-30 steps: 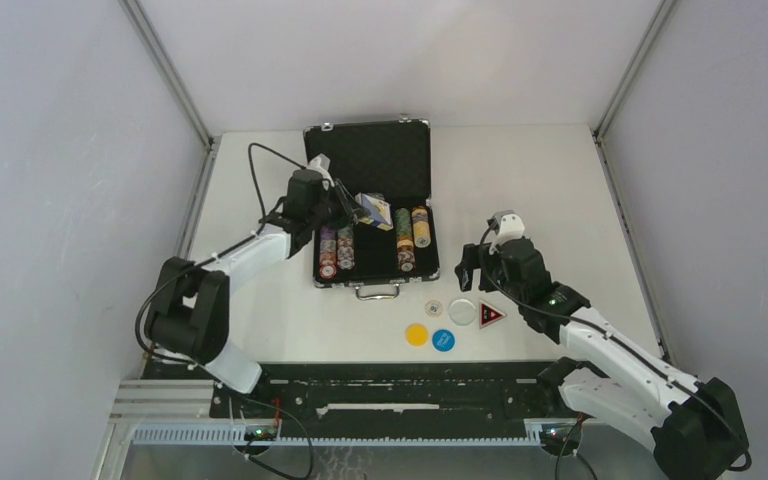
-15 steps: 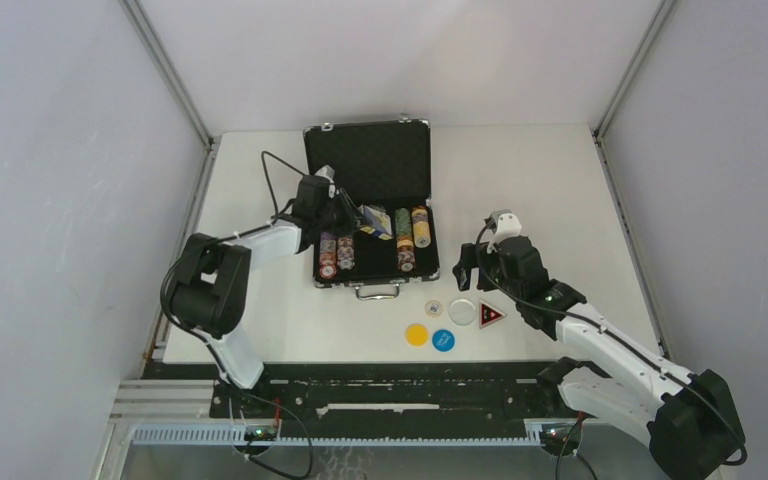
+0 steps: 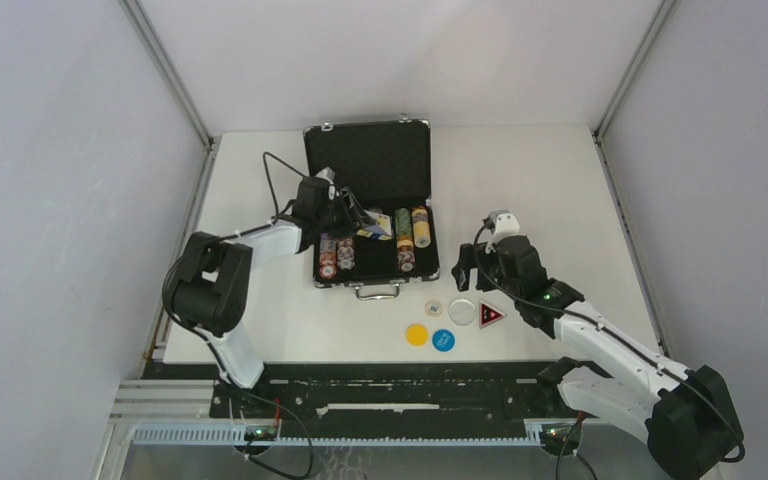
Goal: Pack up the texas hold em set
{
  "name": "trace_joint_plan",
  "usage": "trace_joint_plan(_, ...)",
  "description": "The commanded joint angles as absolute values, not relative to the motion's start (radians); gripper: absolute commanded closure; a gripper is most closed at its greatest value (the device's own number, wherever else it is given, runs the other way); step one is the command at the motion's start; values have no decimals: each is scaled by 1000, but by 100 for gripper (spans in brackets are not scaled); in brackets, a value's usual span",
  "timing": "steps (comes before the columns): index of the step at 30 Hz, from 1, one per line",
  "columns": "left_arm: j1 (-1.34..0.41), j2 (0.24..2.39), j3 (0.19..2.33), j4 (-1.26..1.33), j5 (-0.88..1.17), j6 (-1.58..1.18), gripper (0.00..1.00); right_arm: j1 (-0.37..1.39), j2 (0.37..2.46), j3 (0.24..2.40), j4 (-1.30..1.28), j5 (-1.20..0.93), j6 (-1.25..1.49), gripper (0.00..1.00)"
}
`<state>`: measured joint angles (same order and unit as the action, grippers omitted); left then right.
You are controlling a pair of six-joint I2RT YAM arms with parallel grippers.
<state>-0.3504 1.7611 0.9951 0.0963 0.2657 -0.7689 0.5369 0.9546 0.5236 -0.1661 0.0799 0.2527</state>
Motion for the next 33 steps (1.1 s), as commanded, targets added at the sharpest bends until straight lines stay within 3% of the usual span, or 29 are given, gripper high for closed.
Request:
trace_joint_plan(1, -349, 1688, 1005, 24, 200, -700, 35, 532, 959, 522, -102, 60, 270, 10)
trace_joint_plan(4, -349, 1666, 1040, -40, 164, -652, 26, 533, 967, 522, -94, 55, 272, 10)
trace_joint_plan(9, -352, 1614, 1079, -92, 107, -606, 24, 534, 977, 522, -87, 46, 273, 10)
trace_joint_plan(17, -378, 1555, 1141, -169, 23, -532, 32, 534, 992, 522, -81, 40, 279, 10)
trace_joint_plan(26, -437, 1711, 1225, -180, 53, -561, 36, 534, 983, 513, -93, 52, 281, 10)
trace_joint_plan(33, -465, 1823, 1267, -253, -91, -569, 36, 526, 957, 489, -97, 58, 285, 10)
